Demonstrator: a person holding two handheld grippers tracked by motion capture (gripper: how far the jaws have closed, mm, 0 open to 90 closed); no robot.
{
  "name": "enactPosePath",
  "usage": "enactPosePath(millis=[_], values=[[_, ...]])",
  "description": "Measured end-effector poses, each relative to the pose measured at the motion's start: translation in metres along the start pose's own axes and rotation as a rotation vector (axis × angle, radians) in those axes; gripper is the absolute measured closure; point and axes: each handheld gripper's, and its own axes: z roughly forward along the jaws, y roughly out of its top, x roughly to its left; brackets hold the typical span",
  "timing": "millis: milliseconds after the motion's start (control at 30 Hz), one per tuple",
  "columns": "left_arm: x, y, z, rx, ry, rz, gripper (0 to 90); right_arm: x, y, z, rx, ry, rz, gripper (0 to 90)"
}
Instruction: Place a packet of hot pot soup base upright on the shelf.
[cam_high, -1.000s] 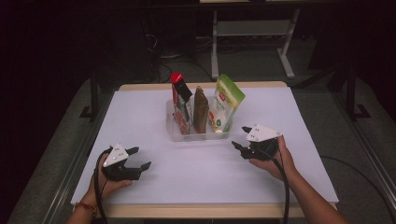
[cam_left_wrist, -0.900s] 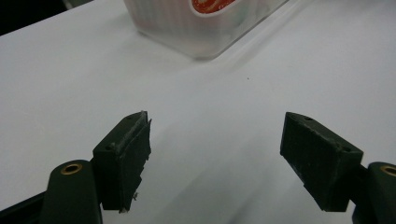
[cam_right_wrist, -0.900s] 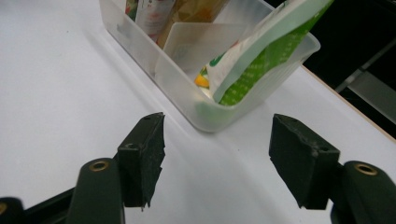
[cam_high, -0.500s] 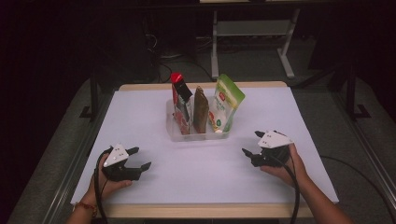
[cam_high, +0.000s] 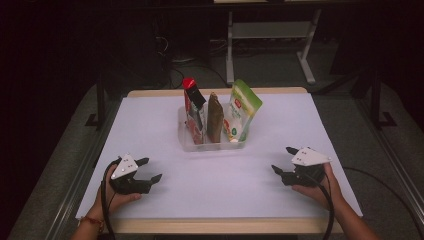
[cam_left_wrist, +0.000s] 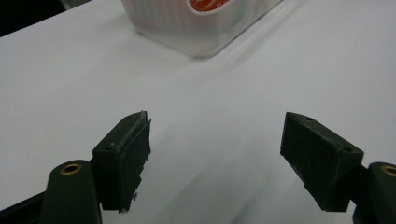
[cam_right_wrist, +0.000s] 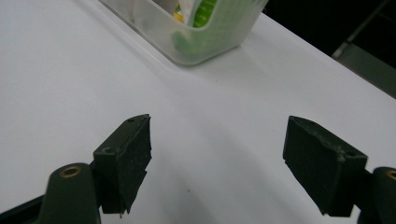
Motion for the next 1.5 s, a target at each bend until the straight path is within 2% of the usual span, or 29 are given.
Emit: enactPosePath(millis=[333, 467, 667, 833, 1033, 1200, 1500], values=[[-0.002, 0.001, 0.0, 0.0, 0.002, 0.014, 23.0, -0.002, -0.019, -0.017, -0.012, -0.013, 0.039, 22.9], [-0.003, 0.001, 0.0, 0.0, 0.005, 0.023, 22.5, -0.003, -0.027, -0.023, -0.027, -0.02, 0.072, 22.4], [-0.004, 0.002, 0.001, -0.007, 0.01, 0.031, 21.0, -0.005, -0.037, -0.031, -0.038, -0.05, 0.12, 19.4], [-0.005, 0.003, 0.0, -0.021, 0.02, 0.025, 18.0, -0.006, -0.043, -0.04, -0.054, -0.097, 0.164, 16.8], [-0.006, 0.004, 0.0, -0.032, 0.023, 0.014, 17.0, -0.005, -0.045, -0.045, -0.057, -0.128, 0.169, 16.4], [-0.006, 0.004, 0.001, -0.02, 0.029, 0.022, 16.4, -0.003, -0.046, -0.046, -0.067, -0.142, 0.182, 16.6], [-0.007, 0.001, 0.0, -0.019, 0.022, 0.027, 16.4, 0.004, -0.041, -0.044, -0.067, -0.131, 0.165, 16.5]])
